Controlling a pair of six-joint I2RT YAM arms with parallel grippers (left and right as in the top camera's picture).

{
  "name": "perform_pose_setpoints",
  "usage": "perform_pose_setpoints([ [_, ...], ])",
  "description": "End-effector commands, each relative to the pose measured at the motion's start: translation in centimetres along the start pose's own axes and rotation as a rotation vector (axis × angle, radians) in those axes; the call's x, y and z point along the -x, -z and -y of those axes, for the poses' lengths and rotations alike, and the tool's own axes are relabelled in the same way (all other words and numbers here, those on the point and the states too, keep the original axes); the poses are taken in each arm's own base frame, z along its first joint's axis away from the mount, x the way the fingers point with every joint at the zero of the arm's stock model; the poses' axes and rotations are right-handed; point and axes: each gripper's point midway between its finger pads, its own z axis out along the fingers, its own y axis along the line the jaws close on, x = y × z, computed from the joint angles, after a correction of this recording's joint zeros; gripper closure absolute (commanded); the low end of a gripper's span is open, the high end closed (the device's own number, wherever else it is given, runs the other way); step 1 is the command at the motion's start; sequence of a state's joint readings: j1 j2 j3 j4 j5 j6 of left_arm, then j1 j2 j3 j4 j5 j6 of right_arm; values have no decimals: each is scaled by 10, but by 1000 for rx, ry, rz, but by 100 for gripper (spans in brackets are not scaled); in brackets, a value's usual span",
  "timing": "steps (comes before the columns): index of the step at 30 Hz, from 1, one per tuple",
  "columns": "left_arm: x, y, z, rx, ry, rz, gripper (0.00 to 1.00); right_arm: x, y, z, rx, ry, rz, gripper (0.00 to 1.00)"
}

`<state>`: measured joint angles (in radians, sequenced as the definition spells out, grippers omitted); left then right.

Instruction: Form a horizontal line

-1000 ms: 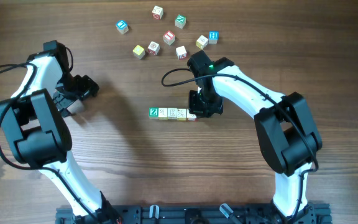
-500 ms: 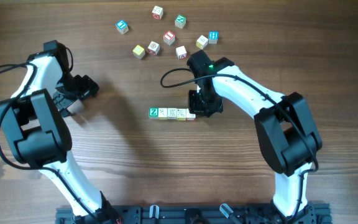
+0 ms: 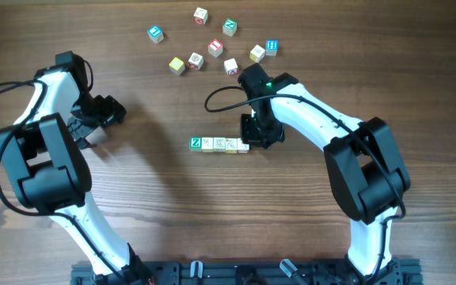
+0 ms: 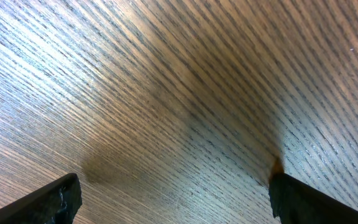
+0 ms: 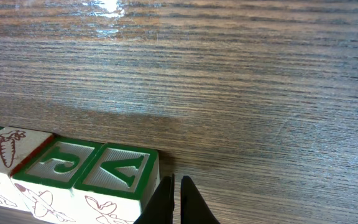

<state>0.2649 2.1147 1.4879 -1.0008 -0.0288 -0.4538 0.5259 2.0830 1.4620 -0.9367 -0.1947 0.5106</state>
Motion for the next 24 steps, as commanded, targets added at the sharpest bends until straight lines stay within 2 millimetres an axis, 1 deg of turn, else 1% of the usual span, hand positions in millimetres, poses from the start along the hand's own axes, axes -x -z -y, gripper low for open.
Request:
perform_pose_setpoints([
  [1,-1,-10,-9,43,4,-10,0,0,2,1,-1,10,5,93],
  [3,-1,-10,-9,43,4,-10,0,1,2,5,-24,8,12,93],
  [6,-1,-10,-9,43,4,-10,0,0,2,5,-23,-19,9,93],
  [7,-1,-10,-9,43,4,-10,0,-1,2,3,-13,-18,2,93],
  [11,-1,-10,-9,43,4,-10,0,-7,2,6,-25,-24,-23,93],
  [16,-1,-10,-9,43,4,-10,0,-11,2,-7,51,-19,-51,93],
  [20,-1,-10,-9,43,4,-10,0,-11,2,-7,51,-19,-49,93],
  [22,-1,-10,-9,43,4,-10,0,-9,2,-5,37,-19,-42,92],
  [24,-1,-10,-9,43,4,-10,0,-5,2,4,-14,-19,-17,92],
])
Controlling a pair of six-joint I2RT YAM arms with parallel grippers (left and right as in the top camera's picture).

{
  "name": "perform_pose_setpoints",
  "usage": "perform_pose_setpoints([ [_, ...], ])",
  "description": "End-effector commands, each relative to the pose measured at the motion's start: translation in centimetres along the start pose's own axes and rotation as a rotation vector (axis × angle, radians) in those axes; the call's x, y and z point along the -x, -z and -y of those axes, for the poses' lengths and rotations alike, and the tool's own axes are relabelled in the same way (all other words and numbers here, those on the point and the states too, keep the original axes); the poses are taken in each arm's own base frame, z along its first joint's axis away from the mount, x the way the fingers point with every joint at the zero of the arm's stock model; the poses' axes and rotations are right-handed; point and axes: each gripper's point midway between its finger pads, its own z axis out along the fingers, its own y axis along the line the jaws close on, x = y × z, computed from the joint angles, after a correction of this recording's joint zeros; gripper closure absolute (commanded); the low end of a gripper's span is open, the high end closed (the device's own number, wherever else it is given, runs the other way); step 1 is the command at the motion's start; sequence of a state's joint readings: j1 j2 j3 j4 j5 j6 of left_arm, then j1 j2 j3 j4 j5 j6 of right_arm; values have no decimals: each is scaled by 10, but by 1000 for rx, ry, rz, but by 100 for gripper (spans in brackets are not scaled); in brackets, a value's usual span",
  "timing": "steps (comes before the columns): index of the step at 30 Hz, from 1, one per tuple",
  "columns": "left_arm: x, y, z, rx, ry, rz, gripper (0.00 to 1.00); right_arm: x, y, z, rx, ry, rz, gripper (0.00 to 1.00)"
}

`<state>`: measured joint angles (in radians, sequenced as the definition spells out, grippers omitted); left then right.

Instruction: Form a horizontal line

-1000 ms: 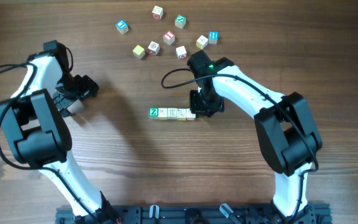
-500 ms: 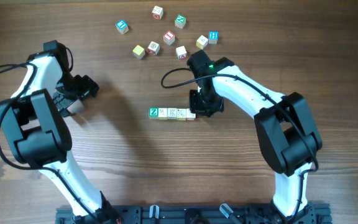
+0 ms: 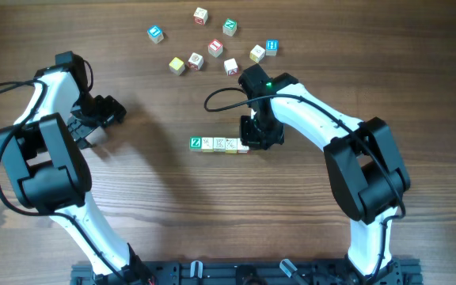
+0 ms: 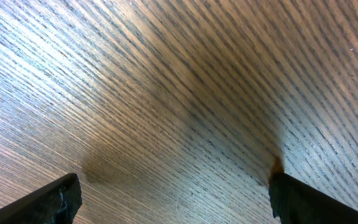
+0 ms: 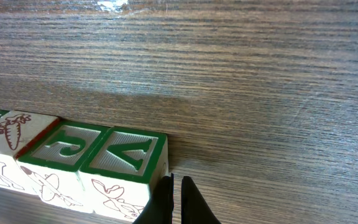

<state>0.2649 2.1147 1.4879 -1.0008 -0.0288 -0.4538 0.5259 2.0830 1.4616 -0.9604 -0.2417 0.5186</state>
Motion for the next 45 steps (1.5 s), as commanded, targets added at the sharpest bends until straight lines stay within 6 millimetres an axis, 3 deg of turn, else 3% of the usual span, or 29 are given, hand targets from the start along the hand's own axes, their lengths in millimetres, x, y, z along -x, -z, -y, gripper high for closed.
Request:
perform_pose_setpoints([
  [1,-1,-10,-9,43,4,-10,0,6,2,13,-69,-7,41,92],
  [6,-1,-10,-9,43,4,-10,0,22,7,36,-201,-38,132,93],
  [8,-1,-10,-9,43,4,-10,0,36,12,47,-252,-53,196,93],
  [10,-1,-10,-9,43,4,-10,0,62,18,48,-243,-47,297,93],
  [14,-1,-10,-9,43,4,-10,0,113,37,19,-99,0,488,96],
  [17,-1,-10,-9,43,4,-10,0,132,54,-37,175,66,550,96],
  [19,-1,-10,-9,43,4,-10,0,131,63,-70,355,39,535,96],
  [24,-1,-10,-9,43,4,-10,0,118,61,-106,379,98,555,96],
  [34,-1,-10,-9,43,4,-10,0,83,36,-119,316,128,460,96],
  [45,-1,-10,-9,43,4,-10,0,75,31,-120,306,136,439,96],
])
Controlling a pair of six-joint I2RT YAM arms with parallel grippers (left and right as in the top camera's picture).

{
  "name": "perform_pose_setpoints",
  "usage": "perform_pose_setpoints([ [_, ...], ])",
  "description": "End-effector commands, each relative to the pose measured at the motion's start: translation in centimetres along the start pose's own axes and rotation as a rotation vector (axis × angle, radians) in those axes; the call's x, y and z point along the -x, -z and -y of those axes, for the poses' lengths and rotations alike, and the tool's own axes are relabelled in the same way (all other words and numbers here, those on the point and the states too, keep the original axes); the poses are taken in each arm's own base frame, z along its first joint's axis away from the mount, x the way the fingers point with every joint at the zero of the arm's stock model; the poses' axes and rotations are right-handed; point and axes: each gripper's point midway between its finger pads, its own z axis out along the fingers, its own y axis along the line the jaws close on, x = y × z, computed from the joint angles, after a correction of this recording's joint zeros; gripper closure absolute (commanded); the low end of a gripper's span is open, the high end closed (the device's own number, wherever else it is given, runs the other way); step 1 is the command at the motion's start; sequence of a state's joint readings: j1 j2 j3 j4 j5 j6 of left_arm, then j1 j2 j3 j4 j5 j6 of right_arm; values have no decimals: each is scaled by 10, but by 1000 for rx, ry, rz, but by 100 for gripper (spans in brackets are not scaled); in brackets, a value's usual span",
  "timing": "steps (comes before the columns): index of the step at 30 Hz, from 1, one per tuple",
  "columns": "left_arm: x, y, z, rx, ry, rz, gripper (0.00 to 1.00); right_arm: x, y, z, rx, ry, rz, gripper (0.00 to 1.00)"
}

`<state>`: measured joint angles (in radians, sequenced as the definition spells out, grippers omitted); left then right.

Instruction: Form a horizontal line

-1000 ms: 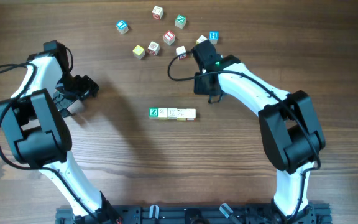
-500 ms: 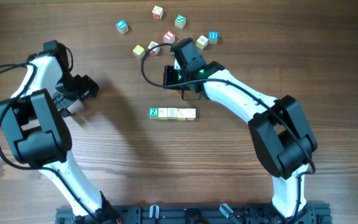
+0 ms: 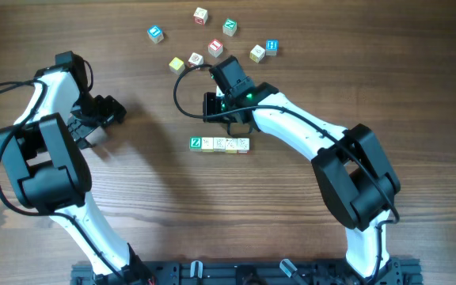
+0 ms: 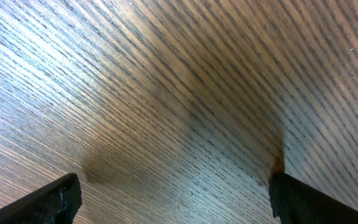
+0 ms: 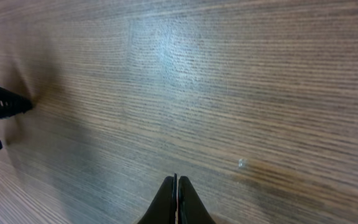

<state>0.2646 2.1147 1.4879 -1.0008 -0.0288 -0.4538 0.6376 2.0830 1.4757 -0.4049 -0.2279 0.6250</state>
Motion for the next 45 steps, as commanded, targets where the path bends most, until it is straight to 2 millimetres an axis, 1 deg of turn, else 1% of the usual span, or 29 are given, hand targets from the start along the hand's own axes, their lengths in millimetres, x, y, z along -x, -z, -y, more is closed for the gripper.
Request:
perform_pose_setpoints([
  [1,-1,-10,-9,43,5,-10,0,1,3,-6,7,1,7,96],
  [39,-1,-10,-9,43,4,-10,0,-1,3,-7,7,4,0,95],
  [41,-1,-10,-9,43,5,-10,0,-4,3,-9,14,5,-11,95],
  [45,-1,-10,-9,43,4,-10,0,-14,3,-4,-9,-4,-50,95],
])
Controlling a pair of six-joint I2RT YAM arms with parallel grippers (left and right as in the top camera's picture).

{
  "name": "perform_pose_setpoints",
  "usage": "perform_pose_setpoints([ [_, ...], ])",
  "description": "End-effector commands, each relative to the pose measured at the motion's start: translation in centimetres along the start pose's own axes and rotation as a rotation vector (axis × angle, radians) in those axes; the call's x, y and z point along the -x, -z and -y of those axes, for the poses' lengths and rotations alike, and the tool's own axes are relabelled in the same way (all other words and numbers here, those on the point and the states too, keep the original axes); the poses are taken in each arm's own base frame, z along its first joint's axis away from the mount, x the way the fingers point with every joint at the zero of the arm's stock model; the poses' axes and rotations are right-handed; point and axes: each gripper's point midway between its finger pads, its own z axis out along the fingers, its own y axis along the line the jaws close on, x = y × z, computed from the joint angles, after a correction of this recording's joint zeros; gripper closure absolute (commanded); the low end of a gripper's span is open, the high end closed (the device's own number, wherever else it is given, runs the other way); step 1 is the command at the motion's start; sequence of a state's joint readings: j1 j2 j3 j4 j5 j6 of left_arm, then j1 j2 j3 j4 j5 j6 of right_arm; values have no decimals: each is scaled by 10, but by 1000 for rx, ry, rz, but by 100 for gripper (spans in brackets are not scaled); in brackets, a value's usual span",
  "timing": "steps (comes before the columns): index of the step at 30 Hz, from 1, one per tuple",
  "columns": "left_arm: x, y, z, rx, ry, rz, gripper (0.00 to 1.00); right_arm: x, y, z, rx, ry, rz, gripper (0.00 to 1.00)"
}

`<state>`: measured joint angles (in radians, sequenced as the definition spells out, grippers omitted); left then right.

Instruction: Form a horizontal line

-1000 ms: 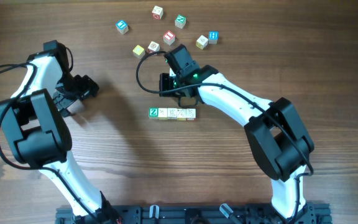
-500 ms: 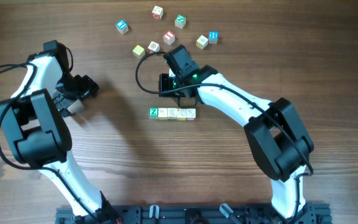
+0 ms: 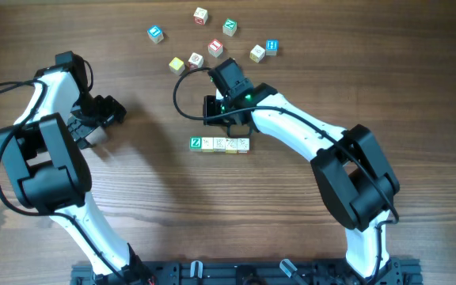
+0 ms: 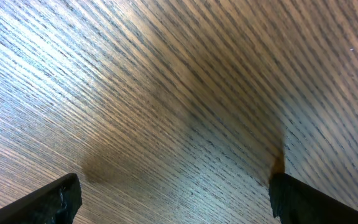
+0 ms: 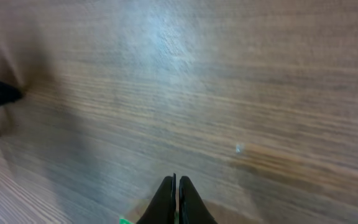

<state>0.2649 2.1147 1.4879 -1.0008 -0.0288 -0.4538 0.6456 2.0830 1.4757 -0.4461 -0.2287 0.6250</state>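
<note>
A row of several letter blocks (image 3: pixel 219 144) lies in a straight left-to-right line at the table's middle, with a green Z block (image 3: pixel 195 143) at its left end. My right gripper (image 3: pixel 210 111) hangs just behind the row's left half. Its fingers (image 5: pixel 168 198) are shut with nothing between them. A green block corner (image 5: pixel 124 220) peeks in at the bottom edge of the blurred right wrist view. My left gripper (image 3: pixel 114 111) is far to the left, open over bare wood. Its fingertips (image 4: pixel 59 199) stand wide apart and hold nothing.
Several loose blocks lie at the back of the table, among them a blue one (image 3: pixel 156 33), a green one (image 3: pixel 229 27), a red one (image 3: pixel 215 47) and a yellow one (image 3: pixel 177 65). The right arm (image 3: pixel 291 131) crosses just behind the row's right end.
The right gripper has shifted slightly, so a green block corner now shows at the bottom of its blurred wrist view. The row and the left arm are unchanged.
The shut right gripper first stood at the right end of the row, right next to the last green block, and stayed there a moment later. Then it was away from that end, behind the row's left half, where it still hangs. The left gripper stayed open throughout.
</note>
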Motion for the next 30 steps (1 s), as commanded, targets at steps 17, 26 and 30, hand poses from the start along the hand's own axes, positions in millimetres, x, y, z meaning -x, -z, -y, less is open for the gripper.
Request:
perform_pose_setpoints([
  [17,-1,-10,-9,43,4,-10,0,-33,6,14,-76,-67,-128,96],
  [26,-1,-10,-9,43,4,-10,0,-40,7,18,-98,-94,-156,96],
  [30,-1,-10,-9,43,4,-10,0,-41,7,17,-91,-95,-163,96],
])
